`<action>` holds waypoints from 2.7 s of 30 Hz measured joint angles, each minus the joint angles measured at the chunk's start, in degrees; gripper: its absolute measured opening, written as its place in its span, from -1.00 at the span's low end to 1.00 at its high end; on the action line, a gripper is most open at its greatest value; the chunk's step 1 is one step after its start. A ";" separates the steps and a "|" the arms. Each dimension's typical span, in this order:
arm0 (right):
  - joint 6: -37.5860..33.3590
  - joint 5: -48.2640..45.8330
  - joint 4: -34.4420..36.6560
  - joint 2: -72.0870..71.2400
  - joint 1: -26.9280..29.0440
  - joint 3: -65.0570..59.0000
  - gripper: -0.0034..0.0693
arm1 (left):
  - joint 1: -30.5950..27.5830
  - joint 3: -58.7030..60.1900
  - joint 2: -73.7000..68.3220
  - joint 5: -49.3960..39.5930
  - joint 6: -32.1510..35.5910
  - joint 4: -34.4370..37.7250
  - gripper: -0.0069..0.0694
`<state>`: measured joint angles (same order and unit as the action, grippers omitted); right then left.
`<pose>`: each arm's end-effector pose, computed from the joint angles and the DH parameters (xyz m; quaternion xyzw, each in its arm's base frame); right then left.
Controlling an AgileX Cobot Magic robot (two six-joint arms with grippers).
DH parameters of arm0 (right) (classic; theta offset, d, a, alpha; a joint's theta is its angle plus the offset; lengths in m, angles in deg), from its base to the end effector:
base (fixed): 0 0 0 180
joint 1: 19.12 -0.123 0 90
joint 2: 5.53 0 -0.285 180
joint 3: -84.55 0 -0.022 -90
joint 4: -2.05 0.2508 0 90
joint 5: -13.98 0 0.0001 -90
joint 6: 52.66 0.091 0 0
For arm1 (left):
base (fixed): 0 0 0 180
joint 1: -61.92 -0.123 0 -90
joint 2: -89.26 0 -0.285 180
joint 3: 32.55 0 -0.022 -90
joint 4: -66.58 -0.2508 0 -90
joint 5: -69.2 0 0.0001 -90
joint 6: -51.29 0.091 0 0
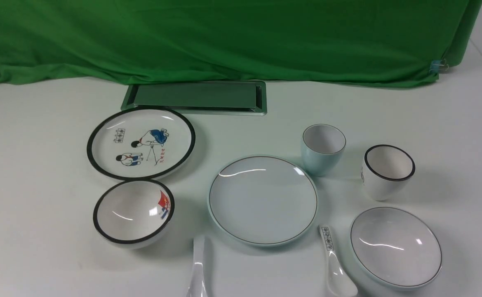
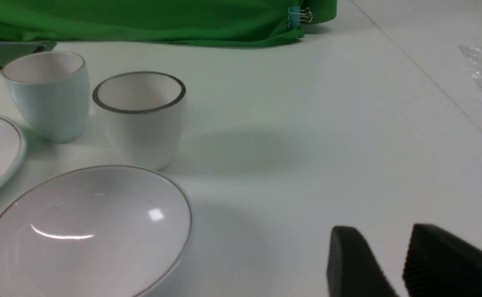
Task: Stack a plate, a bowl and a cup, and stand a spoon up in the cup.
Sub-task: Use the right arm to grab a blue rice bowl
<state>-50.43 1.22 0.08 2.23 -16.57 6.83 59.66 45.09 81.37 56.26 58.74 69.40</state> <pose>0.0559 -0.0032 0.1900 0.0213 0.7557 -0.0157 0.6543 0.0560 0.0012 0.1901 0.0197 0.7570 0.0355 0.6521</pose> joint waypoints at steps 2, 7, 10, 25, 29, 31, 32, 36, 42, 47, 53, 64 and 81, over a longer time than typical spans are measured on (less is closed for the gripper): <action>-0.65 0.06 -0.06 0.00 0.00 0.00 -0.24 | 0.00 0.00 0.00 0.00 0.00 0.00 -0.89; -0.73 0.06 -0.06 0.00 0.00 0.00 -0.24 | 0.00 0.00 0.00 0.00 0.00 0.00 -0.89; -0.55 0.06 -0.06 0.00 0.00 0.00 -0.24 | 0.00 0.00 0.00 0.00 0.00 0.00 -0.89; 0.44 0.06 0.38 0.00 0.00 0.00 -0.24 | 0.00 0.00 0.00 1.93 -0.21 -0.33 -0.89; 13.50 0.06 1.45 0.00 0.00 0.00 -0.24 | 0.00 0.00 0.00 8.93 -9.07 17.47 -0.89; 24.78 0.06 3.50 0.00 0.00 0.00 -0.24 | 0.00 0.00 0.00 10.86 -15.18 26.83 -0.89; 32.48 0.13 5.48 0.00 0.00 0.00 -0.24 | 0.00 0.00 0.00 11.98 -19.03 31.43 -0.89; 57.15 0.19 9.99 0.00 0.00 0.00 -0.24 | 0.00 0.00 0.00 15.19 -27.36 38.40 -0.89; 57.63 0.13 10.87 0.00 0.00 0.00 -0.24 | 0.00 0.00 0.00 16.80 -30.19 35.65 -0.89; 47.15 0.23 10.87 0.00 0.00 0.00 -0.24 | 0.00 0.00 0.00 18.72 -34.30 35.61 -0.89; 35.91 3.62 10.87 0.00 -0.07 0.00 -0.25 | 0.00 -1.98 0.00 17.26 -35.58 26.10 -0.89; 7.74 4.45 10.87 14.74 -5.36 12.35 -0.85 | 0.00 -25.31 -18.75 -13.56 -14.65 10.64 -0.89; -18.19 -31.85 10.92 63.36 -11.02 47.21 -0.82 | 15.25 -55.81 -62.37 -45.72 12.50 9.10 -0.89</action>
<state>-68.62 -30.62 11.00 65.59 -27.59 54.03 74.92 -10.72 18.99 10.53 71.25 78.50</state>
